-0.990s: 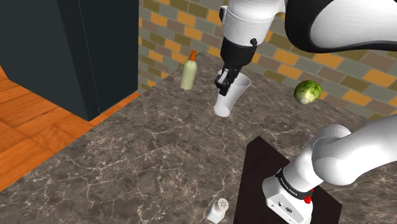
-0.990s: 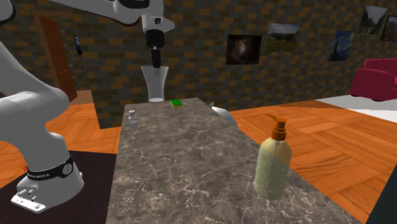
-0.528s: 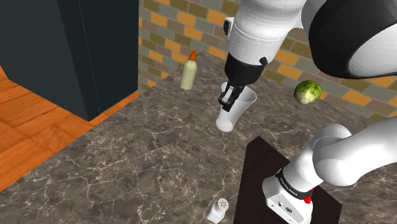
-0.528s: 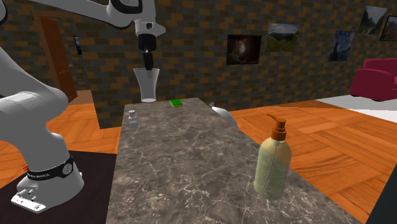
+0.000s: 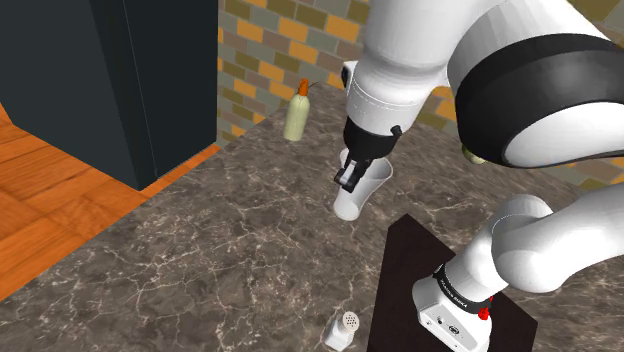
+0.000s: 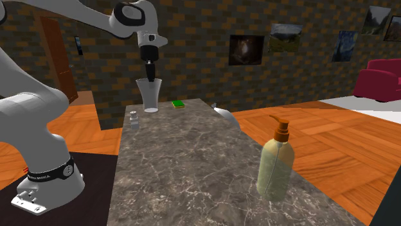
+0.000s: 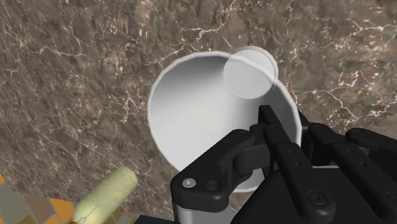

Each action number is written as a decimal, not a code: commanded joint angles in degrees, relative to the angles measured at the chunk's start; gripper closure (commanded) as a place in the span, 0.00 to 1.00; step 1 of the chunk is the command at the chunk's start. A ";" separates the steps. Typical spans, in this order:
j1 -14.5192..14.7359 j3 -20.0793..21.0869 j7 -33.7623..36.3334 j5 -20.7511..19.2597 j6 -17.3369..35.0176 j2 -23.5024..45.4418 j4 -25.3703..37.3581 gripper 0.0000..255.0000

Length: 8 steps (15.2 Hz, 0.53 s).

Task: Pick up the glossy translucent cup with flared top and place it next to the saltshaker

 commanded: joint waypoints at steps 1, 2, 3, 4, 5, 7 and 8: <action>0.09 0.23 0.32 0.10 1.57 0.05 -1.53 1.00; 0.12 0.38 0.51 0.13 2.32 0.14 -2.21 1.00; 0.14 0.53 0.70 0.15 3.07 0.25 -2.88 1.00; 0.15 0.68 0.89 0.16 3.83 0.38 -3.54 1.00; 0.16 0.84 1.09 0.17 4.59 0.52 -4.19 1.00; 0.17 1.18 1.50 0.17 6.11 0.85 -5.45 1.00; 0.16 1.35 1.72 0.16 6.88 1.04 -6.07 1.00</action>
